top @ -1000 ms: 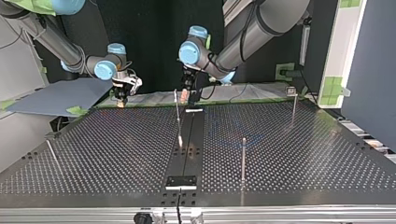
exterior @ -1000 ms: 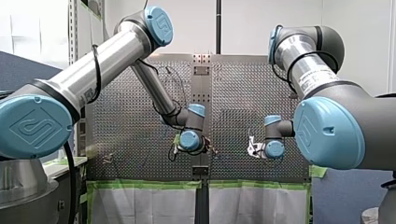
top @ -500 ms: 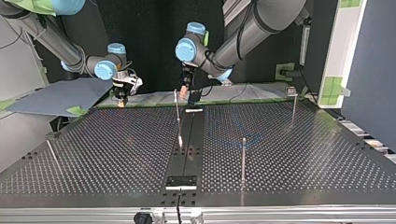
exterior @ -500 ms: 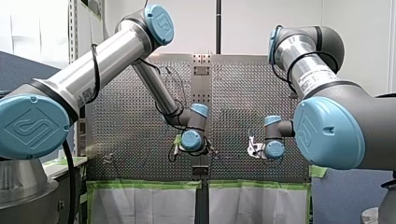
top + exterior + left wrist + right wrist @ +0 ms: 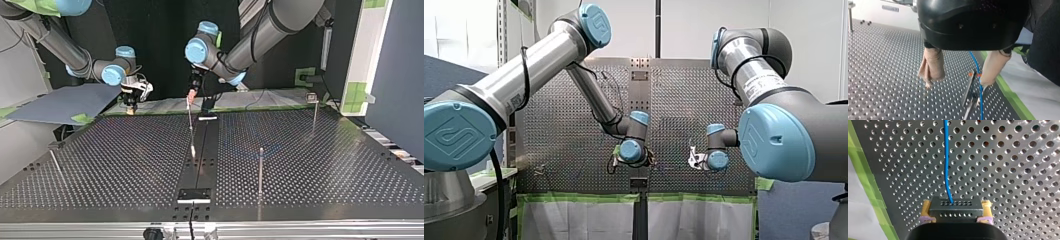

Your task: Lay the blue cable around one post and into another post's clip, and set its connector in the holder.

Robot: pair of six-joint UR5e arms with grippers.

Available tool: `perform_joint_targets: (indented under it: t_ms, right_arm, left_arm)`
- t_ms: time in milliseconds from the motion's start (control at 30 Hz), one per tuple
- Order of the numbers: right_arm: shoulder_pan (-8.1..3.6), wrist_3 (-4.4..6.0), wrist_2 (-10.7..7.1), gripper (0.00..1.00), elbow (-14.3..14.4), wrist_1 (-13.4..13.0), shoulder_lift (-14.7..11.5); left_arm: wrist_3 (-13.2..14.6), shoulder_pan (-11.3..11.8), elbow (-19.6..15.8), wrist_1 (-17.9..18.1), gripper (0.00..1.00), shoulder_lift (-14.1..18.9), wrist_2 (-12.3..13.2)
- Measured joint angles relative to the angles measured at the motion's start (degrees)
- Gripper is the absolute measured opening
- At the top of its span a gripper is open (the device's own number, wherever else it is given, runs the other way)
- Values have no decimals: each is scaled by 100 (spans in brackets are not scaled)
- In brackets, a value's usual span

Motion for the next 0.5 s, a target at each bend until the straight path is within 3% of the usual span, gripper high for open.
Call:
perform_joint_targets:
  t_ms: [300,500]
  right_arm:
    - [1,0,0,38,-2,0,0]
    - [2,0,0,38,-4,1,0]
  left_arm:
    - [-1,-86,0,25,100,-2,392]
    - [-3,-100,0,27,100,0,435]
